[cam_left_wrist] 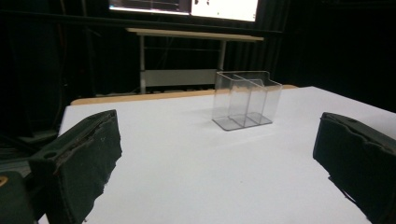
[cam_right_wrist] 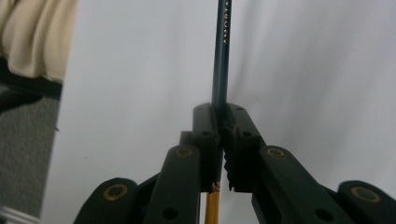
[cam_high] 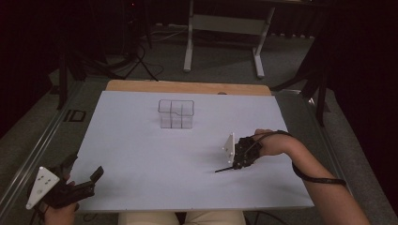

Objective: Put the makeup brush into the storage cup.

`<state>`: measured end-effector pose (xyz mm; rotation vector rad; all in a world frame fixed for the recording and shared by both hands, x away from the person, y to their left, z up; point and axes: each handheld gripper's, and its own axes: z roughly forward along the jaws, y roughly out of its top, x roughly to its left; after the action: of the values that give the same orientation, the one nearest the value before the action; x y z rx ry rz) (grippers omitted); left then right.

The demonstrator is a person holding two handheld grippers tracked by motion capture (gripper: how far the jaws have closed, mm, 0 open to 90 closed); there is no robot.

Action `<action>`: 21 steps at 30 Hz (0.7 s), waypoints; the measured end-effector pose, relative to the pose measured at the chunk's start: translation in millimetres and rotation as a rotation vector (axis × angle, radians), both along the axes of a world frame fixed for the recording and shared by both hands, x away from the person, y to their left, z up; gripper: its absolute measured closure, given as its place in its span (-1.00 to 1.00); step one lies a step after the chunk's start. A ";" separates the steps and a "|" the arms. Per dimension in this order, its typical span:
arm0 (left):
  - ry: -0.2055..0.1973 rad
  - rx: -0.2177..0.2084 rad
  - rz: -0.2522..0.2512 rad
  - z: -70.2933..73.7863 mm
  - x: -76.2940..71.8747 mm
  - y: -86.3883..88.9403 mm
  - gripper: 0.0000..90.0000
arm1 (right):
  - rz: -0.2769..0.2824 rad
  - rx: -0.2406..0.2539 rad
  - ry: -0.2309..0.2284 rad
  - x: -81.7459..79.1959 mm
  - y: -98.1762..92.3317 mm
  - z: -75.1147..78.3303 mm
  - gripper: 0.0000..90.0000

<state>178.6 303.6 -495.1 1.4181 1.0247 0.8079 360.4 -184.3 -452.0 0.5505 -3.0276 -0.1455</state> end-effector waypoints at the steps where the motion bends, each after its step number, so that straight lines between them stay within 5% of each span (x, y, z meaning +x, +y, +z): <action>1: 0.001 0.001 -0.007 0.0 1.5 -1.2 -0.96 | -0.008 0.010 -0.007 -2.0 -1.8 1.1 0.86; 13: -0.008 0.009 -0.118 1.1 24.2 -20.1 -0.96 | -0.163 0.050 -0.015 -12.0 -12.9 9.4 0.86; 21: 0.019 0.015 -0.226 1.6 37.5 -37.6 -0.96 | -0.212 0.071 -0.028 -19.1 -16.2 13.1 0.86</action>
<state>216.1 266.1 -493.5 1.5252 0.8548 0.6388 341.3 -200.4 -438.9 0.2364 -3.1120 -0.2573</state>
